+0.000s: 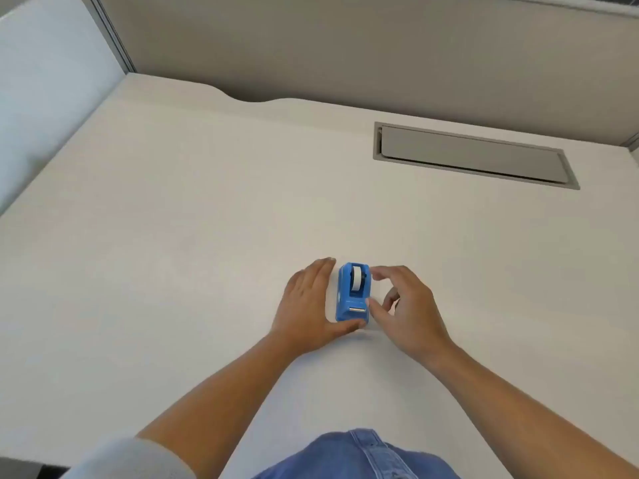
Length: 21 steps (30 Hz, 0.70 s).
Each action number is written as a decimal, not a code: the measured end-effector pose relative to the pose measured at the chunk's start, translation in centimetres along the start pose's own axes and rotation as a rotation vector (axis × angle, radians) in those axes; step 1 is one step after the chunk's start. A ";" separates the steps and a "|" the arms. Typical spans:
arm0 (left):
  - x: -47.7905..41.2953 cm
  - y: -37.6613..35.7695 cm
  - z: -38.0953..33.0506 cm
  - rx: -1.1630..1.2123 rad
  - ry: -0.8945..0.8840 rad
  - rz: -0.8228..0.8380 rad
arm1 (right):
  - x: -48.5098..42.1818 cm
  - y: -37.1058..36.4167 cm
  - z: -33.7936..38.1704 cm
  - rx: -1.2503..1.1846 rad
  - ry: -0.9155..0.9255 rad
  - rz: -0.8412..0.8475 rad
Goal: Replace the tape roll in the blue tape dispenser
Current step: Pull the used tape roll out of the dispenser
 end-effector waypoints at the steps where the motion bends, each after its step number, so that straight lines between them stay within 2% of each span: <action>1: 0.0 -0.1 -0.2 0.010 -0.031 0.022 | -0.7 0.1 0.2 -0.011 0.007 0.009; 4: 0.0 -0.5 -0.4 -0.068 -0.083 0.014 | -2.2 0.2 0.8 0.005 -0.008 0.059; 11: -0.3 -0.8 -0.1 -0.094 -0.090 0.006 | -3.6 -0.8 0.1 0.132 -0.059 0.226; 21: -0.3 -1.0 0.0 -0.082 -0.084 -0.001 | -4.6 -1.2 0.5 0.214 -0.016 0.286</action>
Point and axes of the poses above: each hand's wrist, its own x-axis away from the middle knuckle, its own y-axis out of the back of the hand, z = x × y, the point moved 5 cm from there along -x, towards the middle knuckle, and after that the axes turned 7 degrees about -x, right-handed, at the moved point
